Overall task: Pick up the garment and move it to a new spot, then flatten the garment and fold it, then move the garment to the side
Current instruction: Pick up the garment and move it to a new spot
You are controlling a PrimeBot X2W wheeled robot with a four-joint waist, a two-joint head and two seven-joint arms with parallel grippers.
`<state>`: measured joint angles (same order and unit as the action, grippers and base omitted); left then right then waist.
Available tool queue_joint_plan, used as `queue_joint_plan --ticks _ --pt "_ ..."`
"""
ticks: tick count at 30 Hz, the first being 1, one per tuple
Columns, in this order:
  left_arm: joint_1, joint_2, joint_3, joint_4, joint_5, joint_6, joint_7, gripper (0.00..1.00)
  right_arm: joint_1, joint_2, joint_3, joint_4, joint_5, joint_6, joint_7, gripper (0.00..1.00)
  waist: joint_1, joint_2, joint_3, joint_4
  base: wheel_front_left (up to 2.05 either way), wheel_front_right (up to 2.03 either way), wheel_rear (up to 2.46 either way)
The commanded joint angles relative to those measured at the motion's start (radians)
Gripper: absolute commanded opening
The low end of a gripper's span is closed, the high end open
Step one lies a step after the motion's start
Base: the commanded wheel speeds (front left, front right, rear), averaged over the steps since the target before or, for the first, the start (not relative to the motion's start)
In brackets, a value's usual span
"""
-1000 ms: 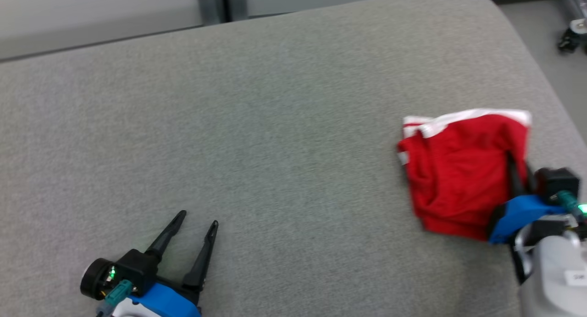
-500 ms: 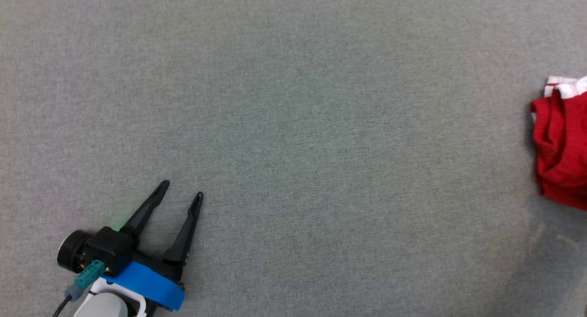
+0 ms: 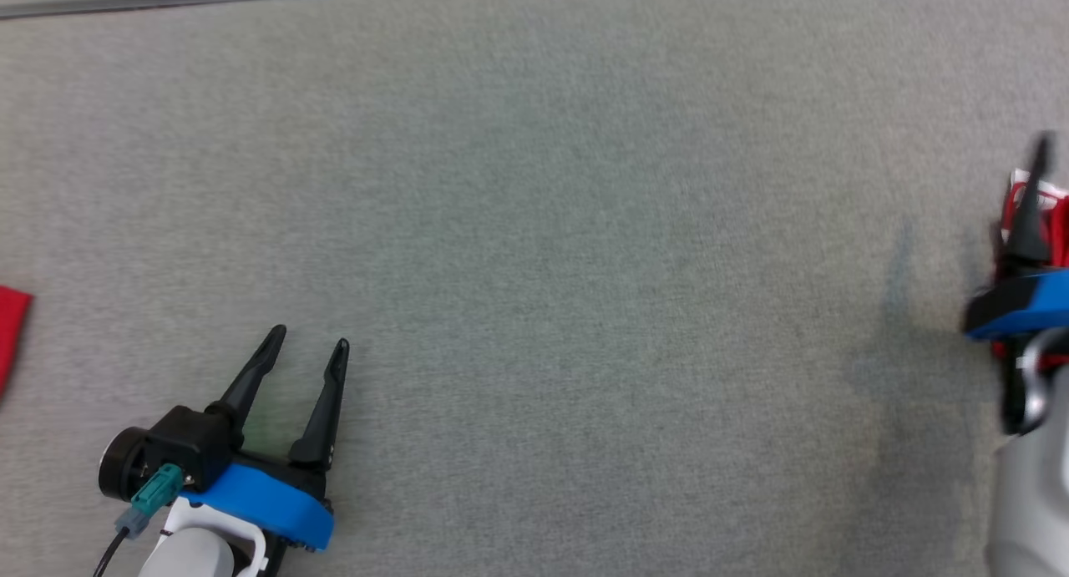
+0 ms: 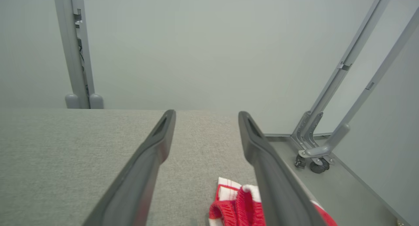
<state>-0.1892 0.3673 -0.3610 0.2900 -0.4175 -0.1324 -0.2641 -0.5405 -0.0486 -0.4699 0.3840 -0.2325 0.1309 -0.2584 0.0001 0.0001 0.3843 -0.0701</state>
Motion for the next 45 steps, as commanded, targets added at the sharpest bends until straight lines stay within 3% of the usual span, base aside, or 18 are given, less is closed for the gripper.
queue_joint_plan --ticks 1,6,13,29,45 --pt "-0.001 -0.004 0.01 0.003 0.005 0.003 0.0 1.0 0.016 -0.005 0.014 0.003 0.013 0.0 -0.006 1.0 -0.0001 -0.0001 -0.009 0.0 0.0 0.0 0.0" --pt "-0.005 -0.052 0.064 0.037 0.028 0.003 0.0 1.0 0.097 -0.005 0.218 -0.013 0.152 0.0 -0.007 1.0 -0.0001 -0.0001 -0.068 0.039 0.0 0.0 0.0" --pt "0.015 -0.113 0.141 0.104 0.063 0.003 0.0 1.0 0.215 -0.005 0.356 0.051 0.271 0.0 -0.007 1.0 -0.0001 -0.0001 -0.162 0.088 0.0 0.0 0.0" --pt "0.051 -0.205 0.283 0.253 0.16 0.003 0.0 1.0 0.29 -0.005 0.422 0.175 0.304 0.0 -0.007 1.0 -0.0001 -0.0001 -0.368 0.089 0.0 0.0 0.0" --pt "0.065 -0.25 0.338 0.275 0.198 0.003 0.0 1.0 0.304 -0.005 0.454 0.207 0.331 0.0 -0.007 1.0 -0.0001 -0.0001 -0.391 0.081 0.0 0.0 0.0"
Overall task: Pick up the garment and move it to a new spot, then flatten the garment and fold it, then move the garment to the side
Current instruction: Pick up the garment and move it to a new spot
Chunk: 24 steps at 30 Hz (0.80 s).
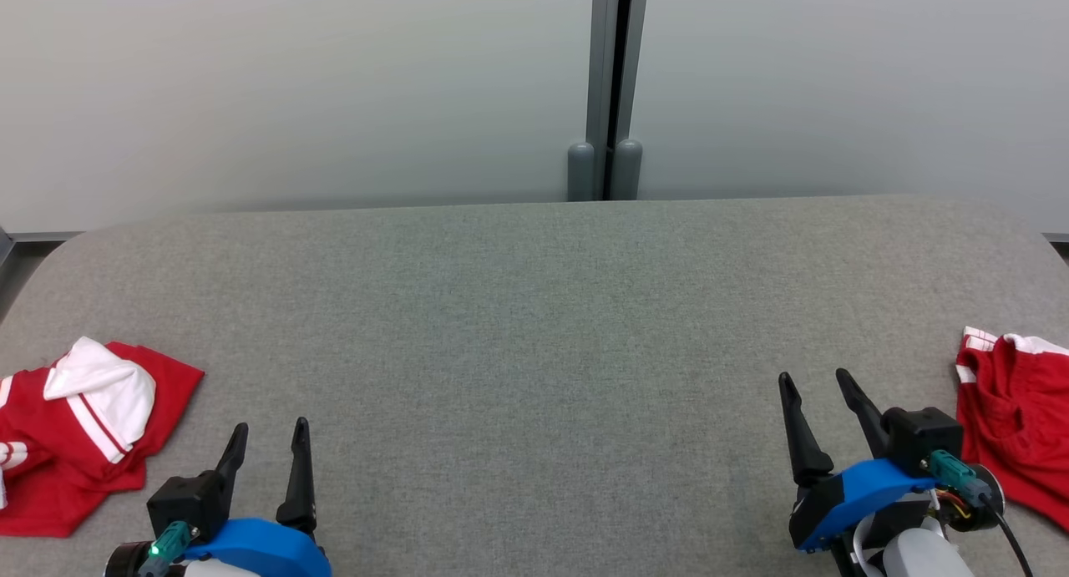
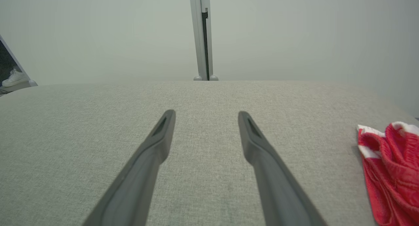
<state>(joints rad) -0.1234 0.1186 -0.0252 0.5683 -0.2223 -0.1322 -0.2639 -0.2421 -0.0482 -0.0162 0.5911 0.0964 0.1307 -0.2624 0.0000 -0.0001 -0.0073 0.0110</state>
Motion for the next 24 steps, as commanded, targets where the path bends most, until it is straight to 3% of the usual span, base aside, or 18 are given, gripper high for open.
queue_joint_plan --ticks 1,12,24 --pt "-0.002 0.0 0.003 -0.004 0.002 0.002 0.0 1.0 0.005 -0.005 0.001 0.0 0.002 0.0 -0.003 1.0 0.0 0.0001 0.002 0.001 0.0 0.0 0.0" --pt "-0.004 0.004 0.013 -0.004 -0.009 0.002 0.0 1.0 0.001 -0.005 0.02 0.011 0.013 0.0 -0.003 1.0 0.0 0.0001 0.016 0.041 0.0 0.0 0.0" --pt "-0.028 0.031 0.022 0.029 -0.026 0.002 0.0 1.0 -0.022 -0.005 0.067 0.029 0.037 0.0 -0.003 1.0 0.0 0.0001 0.045 0.26 0.0 0.0 0.0"
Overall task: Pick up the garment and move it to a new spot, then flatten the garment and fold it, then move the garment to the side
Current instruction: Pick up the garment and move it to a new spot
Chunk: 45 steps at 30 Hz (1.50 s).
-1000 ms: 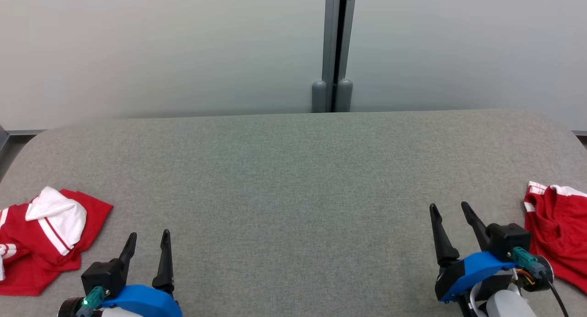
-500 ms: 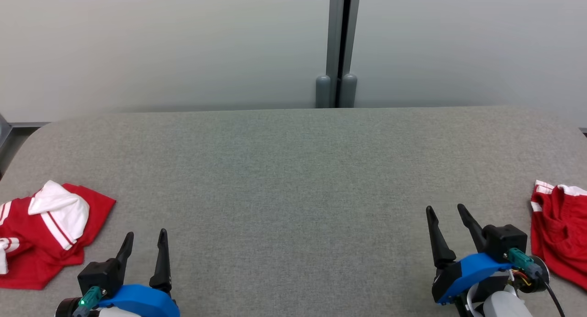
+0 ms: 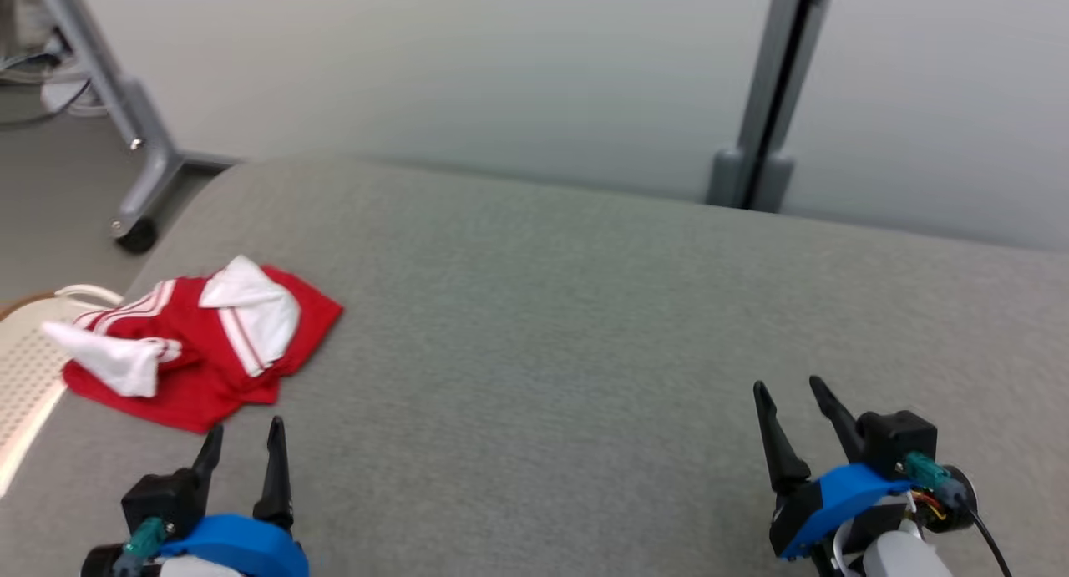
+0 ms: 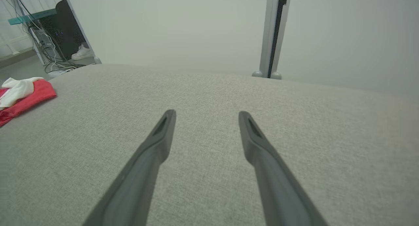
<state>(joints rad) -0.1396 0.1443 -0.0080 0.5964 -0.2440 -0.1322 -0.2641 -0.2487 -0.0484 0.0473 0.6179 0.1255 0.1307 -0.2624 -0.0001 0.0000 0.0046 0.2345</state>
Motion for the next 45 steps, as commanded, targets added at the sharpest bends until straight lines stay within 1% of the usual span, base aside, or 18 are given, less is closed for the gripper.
queue_joint_plan --ticks 1,5,6,13,17,21,22,23,24,25,31,37,42,45 --pt "-0.013 0.005 0.006 0.004 -0.007 0.002 0.0 1.0 -0.019 -0.005 0.005 0.004 0.008 0.0 -0.003 1.0 0.0001 0.0 0.037 0.058 0.0 0.0 0.0" --pt "-0.019 0.016 0.017 0.015 -0.014 0.002 0.0 1.0 -0.033 -0.005 0.023 0.012 0.014 0.0 -0.003 1.0 0.0001 0.0 0.047 0.133 0.0 0.0 0.0" --pt "-0.019 0.016 0.017 0.015 -0.014 0.002 0.0 1.0 -0.033 -0.005 0.023 0.012 0.014 0.0 -0.003 1.0 0.0001 0.0 0.047 0.133 0.0 0.0 0.0" --pt "-0.022 0.02 0.051 0.033 -0.016 0.002 0.0 1.0 -0.05 -0.005 0.054 0.021 0.024 0.0 -0.003 1.0 0.0001 0.0 0.056 0.227 0.0 0.0 0.0" --pt "-0.027 0.013 0.072 0.047 -0.029 0.002 0.0 1.0 -0.059 -0.005 0.067 0.026 0.023 0.0 -0.003 1.0 0.0001 0.0 0.066 0.257 0.0 0.0 0.0" --pt "-0.044 0.022 0.077 0.065 -0.049 0.002 0.0 1.0 -0.079 -0.005 0.081 0.03 0.008 0.0 -0.003 1.0 0.0001 0.0 0.086 0.262 0.0 0.0 0.0" --pt "-0.047 0.026 0.079 0.072 -0.059 0.002 0.0 1.0 -0.085 -0.005 0.086 0.03 0.003 0.0 -0.003 1.0 0.0001 0.0 0.095 0.259 0.0 0.0 0.0" --pt "-0.136 0.062 0.069 0.116 -0.144 0.002 0.0 1.0 -0.139 -0.006 0.112 0.019 -0.034 0.0 -0.003 1.0 0.0001 0.0 0.171 0.216 0.0 0.0 0.0" --pt "-0.157 0.074 0.066 0.125 -0.163 0.002 0.0 1.0 -0.15 -0.006 0.12 0.014 -0.041 0.0 -0.003 1.0 0.0001 0.0 0.19 0.205 0.0 0.0 0.0" --pt "-0.251 0.128 0.036 0.158 -0.235 0.002 0.0 1.0 -0.191 -0.005 0.143 -0.016 -0.069 0.0 -0.003 1.0 0.0001 0.0 0.262 0.166 0.0 0.0 0.0" --pt "-0.363 0.208 -0.014 0.212 -0.303 0.002 0.0 1.0 -0.231 -0.005 0.171 -0.065 -0.101 0.0 -0.003 1.0 0.0001 0.0 0.349 0.107 0.0 0.0 0.0" --pt "-0.444 0.278 -0.095 0.297 -0.362 0.003 0.0 1.0 -0.257 -0.005 0.187 -0.111 -0.121 0.0 -0.003 1.0 0.0001 0.0 0.416 0.051 0.0 0.0 0.0" --pt "-0.511 0.321 -0.159 0.388 -0.41 0.003 0.0 1.0 -0.262 -0.006 0.195 -0.142 -0.131 0.0 -0.003 1.0 0.0001 0.0 0.462 0.018 0.0 0.0 0.0" --pt "-0.536 0.337 -0.189 0.438 -0.436 0.003 0.0 1.0 -0.262 -0.008 0.191 -0.153 -0.134 0.0 -0.001 1.0 0.0001 0.0 0.481 0.005 0.0 0.0 0.0"
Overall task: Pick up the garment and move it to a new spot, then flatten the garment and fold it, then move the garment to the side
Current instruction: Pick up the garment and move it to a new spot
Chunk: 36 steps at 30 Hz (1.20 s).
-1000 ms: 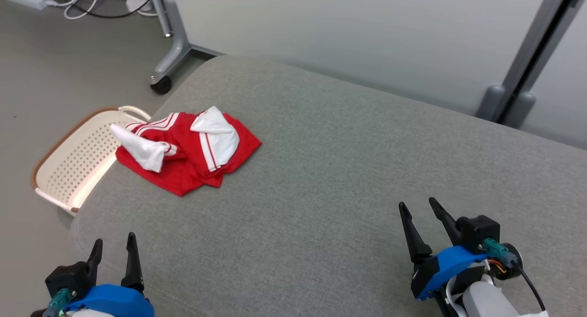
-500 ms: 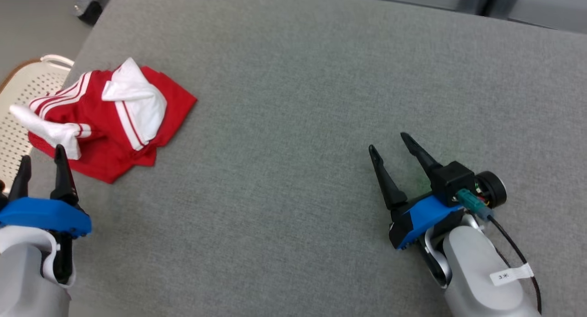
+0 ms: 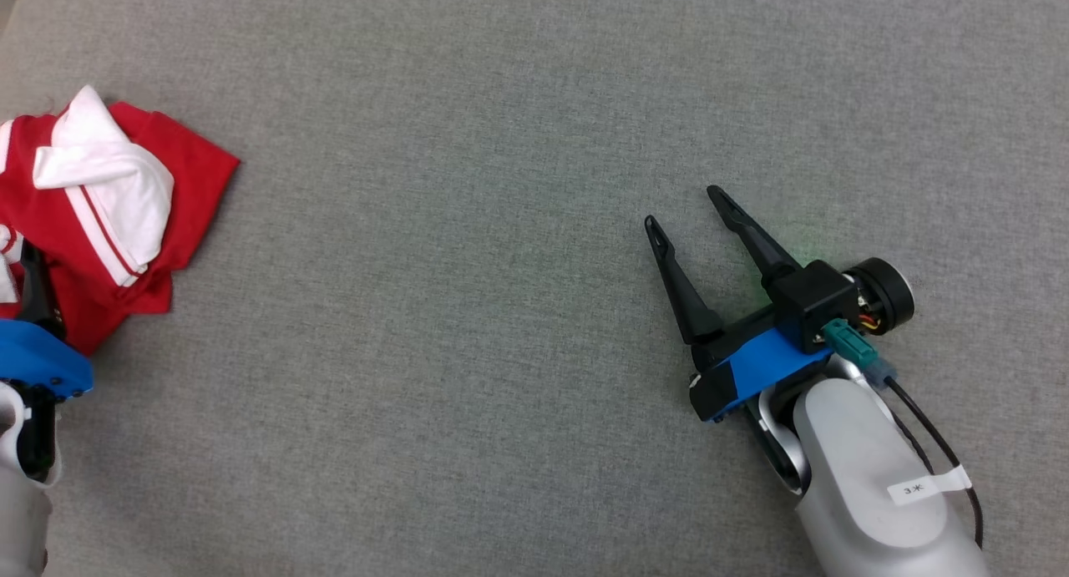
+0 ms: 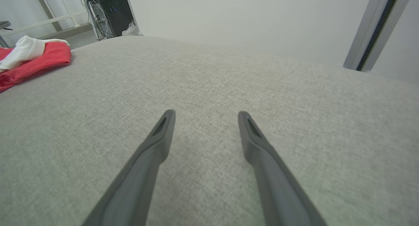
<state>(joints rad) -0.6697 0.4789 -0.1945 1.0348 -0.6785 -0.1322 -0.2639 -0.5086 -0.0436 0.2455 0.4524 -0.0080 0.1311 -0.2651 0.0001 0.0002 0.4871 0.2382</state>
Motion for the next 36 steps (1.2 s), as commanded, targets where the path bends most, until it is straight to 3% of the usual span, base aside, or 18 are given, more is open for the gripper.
queue_joint_plan --ticks 1,3,4,5,14,22,29,36 --pt "-0.016 0.008 -0.005 0.007 -0.009 0.003 0.0 1.0 -0.001 -0.014 -0.007 0.009 -0.001 -0.001 0.002 1.0 -0.0001 -0.0002 0.004 -0.003 0.0 0.0 0.0" --pt "-0.028 0.015 -0.015 0.021 -0.022 0.003 0.0 1.0 0.0 -0.014 -0.012 0.004 -0.002 -0.001 0.002 1.0 -0.0001 -0.0002 0.013 -0.01 0.0 0.0 0.0" --pt "-0.032 0.015 -0.025 0.026 -0.027 0.003 0.0 0.59 0.003 -0.014 -0.015 0.003 -0.002 -0.001 0.002 1.0 -0.0001 -0.0002 0.015 -0.012 0.0 0.0 0.0" --pt "-0.037 0.018 -0.029 0.029 -0.037 0.003 0.0 0.0 0.006 -0.015 -0.018 0.0 -0.001 -0.001 0.002 1.0 -0.0001 -0.0002 0.017 -0.015 0.0 0.0 0.0" --pt "-0.017 0.053 -0.004 -0.048 -0.04 0.003 0.0 0.0 0.034 -0.012 -0.037 -0.016 0.023 -0.001 0.002 1.0 -0.0001 -0.0002 -0.017 -0.029 0.0 0.0 0.0" --pt "-0.006 0.074 0.031 -0.241 0.046 0.003 -0.002 0.0 0.068 -0.01 -0.044 -0.027 0.086 0.0 0.001 1.0 -0.0001 -0.0002 -0.116 -0.053 0.0 0.0 0.0" --pt "0.034 0.024 -0.006 -0.48 0.114 0.003 -0.001 0.0 0.13 -0.01 -0.058 -0.033 0.151 0.0 0.001 1.0 -0.0001 -0.0002 -0.217 -0.105 0.0 0.0 0.0" --pt "0.099 -0.039 -0.115 -0.676 0.131 0.002 -0.002 0.0 0.189 -0.009 -0.056 -0.046 0.192 0.0 0.001 1.0 -0.0001 -0.0002 -0.273 -0.227 0.0 0.0 0.0"
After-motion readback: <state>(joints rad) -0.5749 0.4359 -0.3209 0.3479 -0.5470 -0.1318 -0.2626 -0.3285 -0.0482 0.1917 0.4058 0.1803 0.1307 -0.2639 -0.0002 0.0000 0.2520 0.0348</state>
